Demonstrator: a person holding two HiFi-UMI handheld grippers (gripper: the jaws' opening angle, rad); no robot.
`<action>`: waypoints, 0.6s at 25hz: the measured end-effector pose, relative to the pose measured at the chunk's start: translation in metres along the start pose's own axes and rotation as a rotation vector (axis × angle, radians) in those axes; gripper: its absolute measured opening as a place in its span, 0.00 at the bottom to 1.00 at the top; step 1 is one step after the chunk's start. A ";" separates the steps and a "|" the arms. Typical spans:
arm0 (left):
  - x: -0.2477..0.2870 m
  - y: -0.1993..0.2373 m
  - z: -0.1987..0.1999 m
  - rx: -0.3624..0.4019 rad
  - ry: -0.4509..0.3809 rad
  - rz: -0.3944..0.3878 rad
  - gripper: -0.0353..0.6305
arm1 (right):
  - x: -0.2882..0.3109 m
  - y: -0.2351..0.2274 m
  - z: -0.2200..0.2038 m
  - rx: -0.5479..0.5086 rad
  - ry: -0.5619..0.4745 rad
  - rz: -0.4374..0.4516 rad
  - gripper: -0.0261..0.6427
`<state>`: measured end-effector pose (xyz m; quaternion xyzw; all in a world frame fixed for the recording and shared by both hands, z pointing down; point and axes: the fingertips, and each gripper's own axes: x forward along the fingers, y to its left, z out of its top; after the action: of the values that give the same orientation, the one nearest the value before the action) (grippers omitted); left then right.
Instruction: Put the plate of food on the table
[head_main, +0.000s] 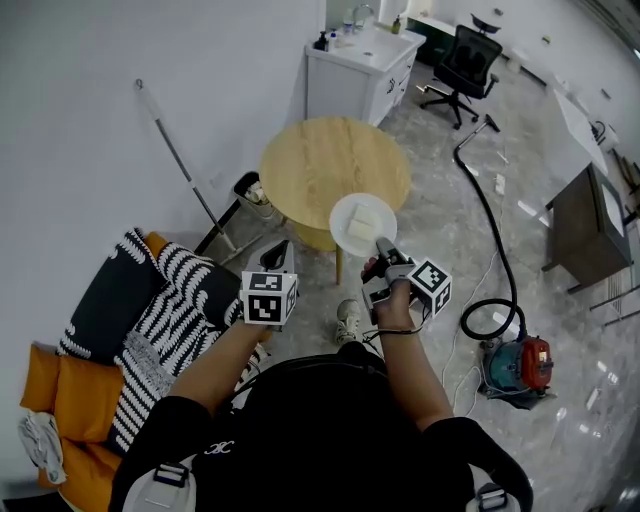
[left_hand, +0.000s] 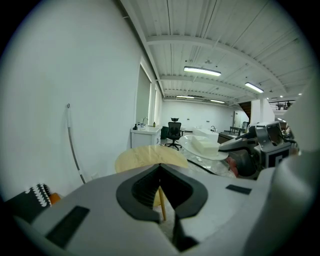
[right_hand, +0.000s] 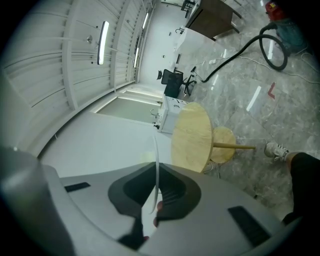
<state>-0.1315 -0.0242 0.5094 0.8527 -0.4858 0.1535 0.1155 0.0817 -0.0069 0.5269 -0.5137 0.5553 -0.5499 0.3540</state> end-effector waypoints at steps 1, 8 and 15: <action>0.005 0.002 0.002 0.000 0.001 0.002 0.06 | 0.006 0.001 0.003 -0.001 0.002 0.001 0.07; 0.031 0.006 0.004 -0.015 0.013 0.003 0.06 | 0.030 -0.001 0.018 0.024 0.006 0.003 0.07; 0.062 0.010 0.003 -0.021 0.033 -0.001 0.06 | 0.054 -0.006 0.031 0.016 0.018 -0.006 0.07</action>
<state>-0.1093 -0.0797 0.5300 0.8492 -0.4848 0.1624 0.1323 0.1008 -0.0661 0.5376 -0.5076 0.5526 -0.5598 0.3516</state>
